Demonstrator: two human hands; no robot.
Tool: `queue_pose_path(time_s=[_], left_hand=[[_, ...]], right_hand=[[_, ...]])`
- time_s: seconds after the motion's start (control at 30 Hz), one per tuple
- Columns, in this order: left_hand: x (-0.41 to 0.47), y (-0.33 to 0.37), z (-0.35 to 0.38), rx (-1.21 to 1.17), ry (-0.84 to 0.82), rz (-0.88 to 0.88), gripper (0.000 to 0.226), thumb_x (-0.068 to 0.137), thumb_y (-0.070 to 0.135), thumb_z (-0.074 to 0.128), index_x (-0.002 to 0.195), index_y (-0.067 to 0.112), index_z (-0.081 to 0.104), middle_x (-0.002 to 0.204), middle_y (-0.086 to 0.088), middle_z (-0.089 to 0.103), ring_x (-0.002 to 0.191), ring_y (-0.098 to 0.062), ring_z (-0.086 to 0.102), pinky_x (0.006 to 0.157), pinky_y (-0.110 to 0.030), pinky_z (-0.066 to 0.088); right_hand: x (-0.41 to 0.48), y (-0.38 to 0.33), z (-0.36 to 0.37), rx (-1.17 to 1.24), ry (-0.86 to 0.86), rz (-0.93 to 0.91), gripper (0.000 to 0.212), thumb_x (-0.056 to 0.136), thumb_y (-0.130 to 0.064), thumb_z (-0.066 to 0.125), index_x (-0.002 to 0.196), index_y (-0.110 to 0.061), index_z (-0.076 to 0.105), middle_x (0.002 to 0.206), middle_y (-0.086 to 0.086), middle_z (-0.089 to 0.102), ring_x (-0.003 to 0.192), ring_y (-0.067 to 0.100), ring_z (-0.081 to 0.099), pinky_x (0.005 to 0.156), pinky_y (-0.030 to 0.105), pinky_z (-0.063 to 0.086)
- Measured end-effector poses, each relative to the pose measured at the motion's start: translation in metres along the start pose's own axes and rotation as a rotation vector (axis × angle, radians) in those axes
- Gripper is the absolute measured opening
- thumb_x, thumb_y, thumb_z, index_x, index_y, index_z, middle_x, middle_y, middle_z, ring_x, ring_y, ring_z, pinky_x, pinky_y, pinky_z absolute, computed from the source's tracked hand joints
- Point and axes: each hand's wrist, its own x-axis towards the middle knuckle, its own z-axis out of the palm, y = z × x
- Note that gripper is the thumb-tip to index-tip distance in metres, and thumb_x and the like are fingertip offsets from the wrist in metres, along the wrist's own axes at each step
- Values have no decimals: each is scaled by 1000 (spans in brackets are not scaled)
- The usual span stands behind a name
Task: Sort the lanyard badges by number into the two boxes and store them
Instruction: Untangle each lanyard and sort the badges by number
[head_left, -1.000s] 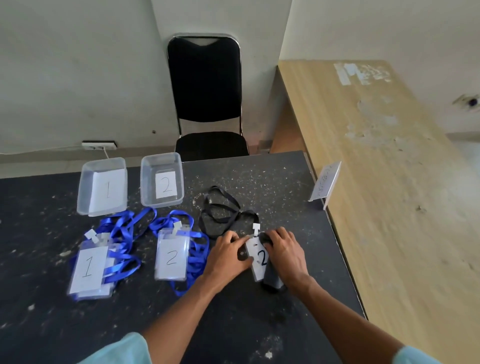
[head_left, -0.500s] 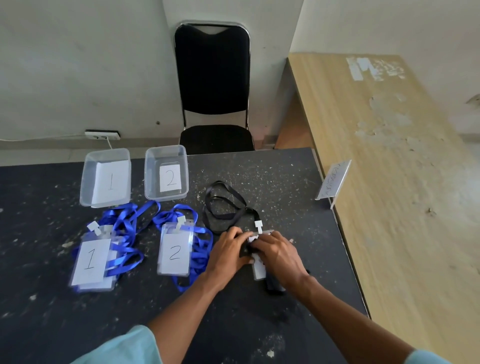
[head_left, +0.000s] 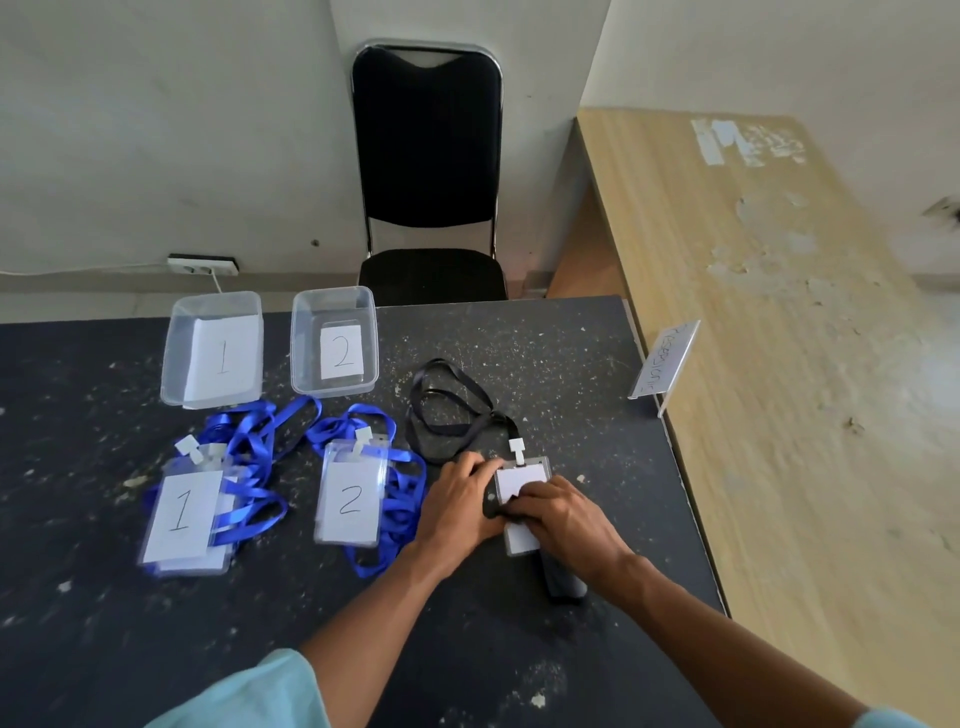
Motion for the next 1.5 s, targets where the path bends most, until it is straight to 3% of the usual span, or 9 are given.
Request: queue_pose_path(time_s=[0.27,0.5,0.7,0.8,0.9,1.1,1.23,1.37,1.5], left_hand=[[-3,-3,-3,5,8,22,55,97,33,59,148,34,40,131,6,40,116,-16,43,89,-28,50],[3,6,-8,43,-29,-75,46,97,36,58,142,37,49,116,6,38,108,-14,42,74,-27,50],[5,5,-11,30,-32,-64,50,92,37,66,140,40,50,106,8,37,102,-12,42,64,-25,43],[7,5,-10,14,-35,-84,50,91,38,67,139,39,53,106,8,38,102,-12,43,65,-25,44],[7,5,-10,3,-22,-81,49,91,38,67,139,38,53,106,8,38,102,-11,44,65,-23,42],[6,-2,-8,-13,-3,-21,50,92,35,67,139,40,53,104,9,38,98,-11,43,65,-27,47],[8,-1,-9,-33,-27,-56,47,93,37,65,138,39,54,104,9,38,101,-10,42,68,-23,43],[7,-2,-8,-42,-27,-61,47,92,38,65,138,38,54,104,9,38,101,-9,41,67,-24,44],[8,-3,-7,-57,19,-39,46,91,41,66,136,37,57,99,9,39,93,-9,41,65,-29,48]], right_hand=[[5,-5,-2,-26,77,120,26,95,-22,58,115,-36,67,113,-12,62,100,16,52,82,31,50],[-44,-10,-10,-32,-102,-117,28,98,-24,51,118,-37,65,122,-11,60,107,13,51,90,28,49],[-19,3,-11,-40,171,196,28,96,-23,58,119,-35,67,117,-12,63,100,15,55,86,28,51],[-40,-14,0,-91,88,57,32,92,-16,57,116,-33,68,118,-10,63,100,17,55,86,33,51],[-57,-19,-12,-80,-136,-108,32,92,-20,50,118,-33,64,123,-10,59,107,16,51,86,33,51],[-5,-14,-11,-49,99,147,30,92,-18,51,113,-34,66,110,-11,63,98,18,50,81,34,51],[-27,-30,8,-104,22,-34,30,88,-15,53,110,-28,68,107,-6,63,91,18,53,79,33,50],[-47,-16,-12,-48,-162,-165,28,88,-28,47,110,-33,64,114,-10,60,102,13,51,81,29,50],[-9,18,-21,19,185,169,26,91,-24,49,110,-33,65,108,-14,59,99,14,53,85,32,49]])
